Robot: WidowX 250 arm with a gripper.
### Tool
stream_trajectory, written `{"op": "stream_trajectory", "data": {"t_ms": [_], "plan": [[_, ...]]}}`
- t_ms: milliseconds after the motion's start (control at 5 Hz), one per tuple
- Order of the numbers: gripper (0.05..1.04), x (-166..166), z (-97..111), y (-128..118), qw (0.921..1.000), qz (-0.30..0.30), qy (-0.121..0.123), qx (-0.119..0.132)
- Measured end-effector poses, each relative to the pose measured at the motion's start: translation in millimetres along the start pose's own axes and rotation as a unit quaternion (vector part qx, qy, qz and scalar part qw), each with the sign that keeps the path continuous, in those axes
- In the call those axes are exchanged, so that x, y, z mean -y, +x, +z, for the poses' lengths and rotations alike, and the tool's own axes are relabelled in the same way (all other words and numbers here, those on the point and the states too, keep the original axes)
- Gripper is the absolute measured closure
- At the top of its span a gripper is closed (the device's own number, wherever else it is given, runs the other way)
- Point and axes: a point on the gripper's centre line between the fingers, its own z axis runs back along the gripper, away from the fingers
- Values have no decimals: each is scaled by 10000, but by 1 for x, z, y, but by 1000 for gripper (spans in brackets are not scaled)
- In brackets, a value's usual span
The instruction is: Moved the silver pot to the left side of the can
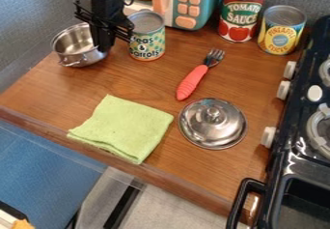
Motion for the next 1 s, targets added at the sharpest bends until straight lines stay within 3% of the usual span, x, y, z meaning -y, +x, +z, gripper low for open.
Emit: {"op": "stream_trajectory", "data": {"t_ms": [200,400,600,800,1000], "plan": [[1006,1,-1,8,10000,-56,-17,-7],[857,2,1,8,10000,-17,-57,-30],[598,2,1,5,9998,-111,-82,-126],[288,1,20,5,9999,-113,-77,75],[77,5,34,-9,9998,-95,-99,113]]}}
